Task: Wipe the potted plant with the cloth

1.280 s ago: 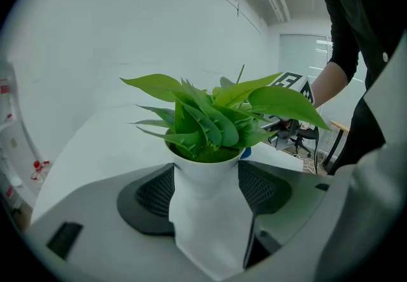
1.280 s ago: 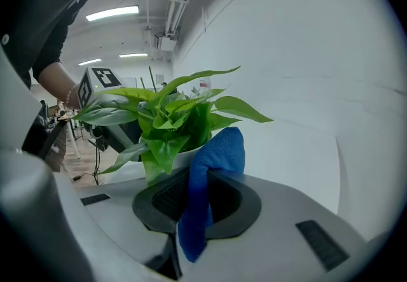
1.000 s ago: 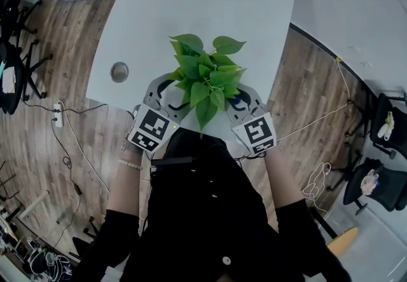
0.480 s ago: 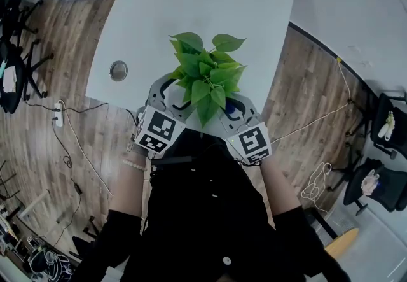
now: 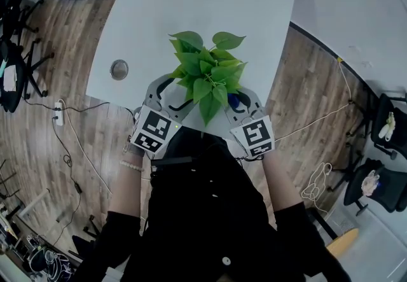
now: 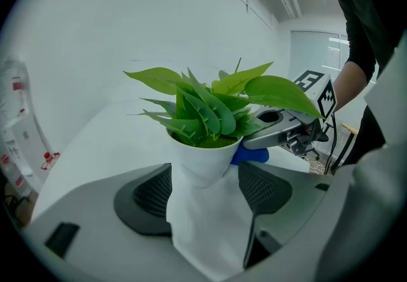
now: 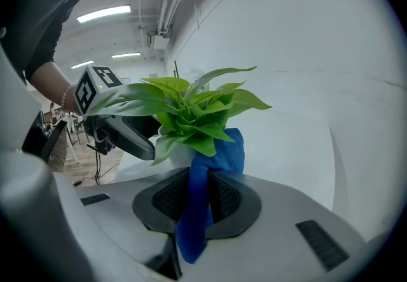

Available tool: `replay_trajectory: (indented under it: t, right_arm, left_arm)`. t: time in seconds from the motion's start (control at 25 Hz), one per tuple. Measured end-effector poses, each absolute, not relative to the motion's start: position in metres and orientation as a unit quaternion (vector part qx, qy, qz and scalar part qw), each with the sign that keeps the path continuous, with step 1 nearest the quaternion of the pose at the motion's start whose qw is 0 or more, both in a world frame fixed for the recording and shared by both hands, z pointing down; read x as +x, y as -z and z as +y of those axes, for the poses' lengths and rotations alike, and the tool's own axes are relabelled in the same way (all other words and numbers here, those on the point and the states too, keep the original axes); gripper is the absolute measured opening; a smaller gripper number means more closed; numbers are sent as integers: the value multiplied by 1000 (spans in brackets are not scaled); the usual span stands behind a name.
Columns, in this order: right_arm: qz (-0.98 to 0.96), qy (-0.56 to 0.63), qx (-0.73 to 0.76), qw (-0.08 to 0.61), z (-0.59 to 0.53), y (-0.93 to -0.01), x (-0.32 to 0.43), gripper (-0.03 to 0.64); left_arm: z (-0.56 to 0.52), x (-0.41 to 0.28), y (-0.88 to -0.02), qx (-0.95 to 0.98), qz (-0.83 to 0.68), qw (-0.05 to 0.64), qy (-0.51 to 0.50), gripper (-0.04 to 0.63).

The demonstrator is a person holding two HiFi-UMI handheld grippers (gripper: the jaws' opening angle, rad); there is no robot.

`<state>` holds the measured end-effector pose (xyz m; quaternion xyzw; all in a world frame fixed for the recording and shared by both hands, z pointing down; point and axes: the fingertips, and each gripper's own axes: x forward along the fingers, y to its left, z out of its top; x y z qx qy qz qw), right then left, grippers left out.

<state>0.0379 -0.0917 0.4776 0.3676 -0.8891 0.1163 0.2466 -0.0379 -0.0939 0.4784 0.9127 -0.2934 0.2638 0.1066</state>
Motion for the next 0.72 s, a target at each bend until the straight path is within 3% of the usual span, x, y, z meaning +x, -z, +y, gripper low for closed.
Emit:
replay_trajectory:
  t: [0.72]
  right_arm:
    - [-891,-86,362,262,-125,-480,45,84]
  left_arm:
    - [-106,-31,-481,910,-297,69,-282,318]
